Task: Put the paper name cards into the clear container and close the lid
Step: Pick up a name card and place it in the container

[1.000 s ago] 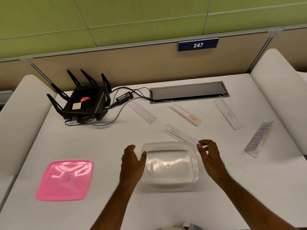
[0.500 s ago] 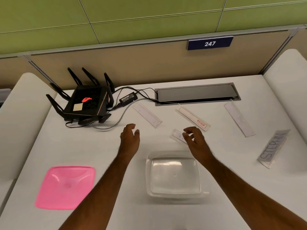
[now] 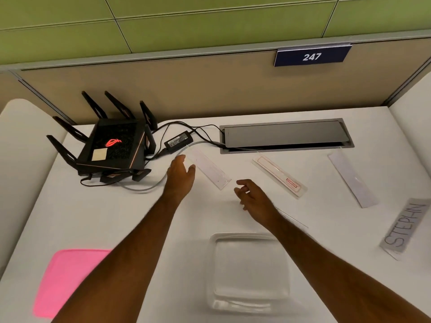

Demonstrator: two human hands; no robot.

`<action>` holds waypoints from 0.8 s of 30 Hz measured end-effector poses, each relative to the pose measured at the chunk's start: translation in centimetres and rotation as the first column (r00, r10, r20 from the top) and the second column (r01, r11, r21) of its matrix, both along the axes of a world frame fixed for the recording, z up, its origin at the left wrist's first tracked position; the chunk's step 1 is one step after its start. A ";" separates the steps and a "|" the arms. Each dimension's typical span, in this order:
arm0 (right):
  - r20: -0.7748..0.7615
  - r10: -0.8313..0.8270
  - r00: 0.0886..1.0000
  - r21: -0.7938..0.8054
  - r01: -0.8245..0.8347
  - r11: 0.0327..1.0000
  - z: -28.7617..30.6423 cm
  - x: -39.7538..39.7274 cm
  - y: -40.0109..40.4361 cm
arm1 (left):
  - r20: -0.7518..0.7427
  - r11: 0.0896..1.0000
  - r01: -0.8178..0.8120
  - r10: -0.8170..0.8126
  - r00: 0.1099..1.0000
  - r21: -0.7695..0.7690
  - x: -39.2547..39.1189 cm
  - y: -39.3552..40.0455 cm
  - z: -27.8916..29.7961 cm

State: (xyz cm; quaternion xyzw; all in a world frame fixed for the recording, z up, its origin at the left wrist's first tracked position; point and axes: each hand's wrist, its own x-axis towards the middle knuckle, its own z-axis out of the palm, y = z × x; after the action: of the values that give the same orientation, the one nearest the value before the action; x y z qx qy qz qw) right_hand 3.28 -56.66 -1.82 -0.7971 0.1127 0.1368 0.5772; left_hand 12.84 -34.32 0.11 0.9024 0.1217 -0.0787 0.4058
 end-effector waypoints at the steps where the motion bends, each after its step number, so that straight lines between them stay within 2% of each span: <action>1: -0.019 0.003 1.000 0.030 -0.002 1.000 -0.3 0.4 0.3 | -0.007 1.000 0.000 0.000 1.000 0.007 0.7 -0.1 -0.1; 7: -0.222 0.002 0.975 0.263 0.058 0.963 -1.4 2.6 2.6 | -0.032 0.999 0.006 -0.005 0.999 0.040 4.3 -0.4 -0.9; 14: -0.408 -0.019 0.913 0.373 0.186 0.909 -1.8 4.5 4.6 | -0.091 1.000 -0.022 0.024 0.996 0.023 7.3 -0.8 -2.4; 21: -0.456 -0.069 0.887 0.471 0.306 0.827 -2.6 4.8 5.1 | -0.126 1.000 0.027 -0.025 0.992 0.013 7.7 -0.6 -3.4; 24: -0.457 -0.079 0.886 0.478 0.319 0.818 -2.9 4.9 5.2 | -0.113 1.000 -0.002 0.001 0.994 -0.005 7.7 -0.6 -3.5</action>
State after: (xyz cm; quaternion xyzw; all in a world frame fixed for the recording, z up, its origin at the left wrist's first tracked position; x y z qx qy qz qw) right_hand 8.14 -51.47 -4.74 -0.5370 0.2748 0.2671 0.7515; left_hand 20.50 -34.94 -3.34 0.8953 0.1451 -0.1297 0.4008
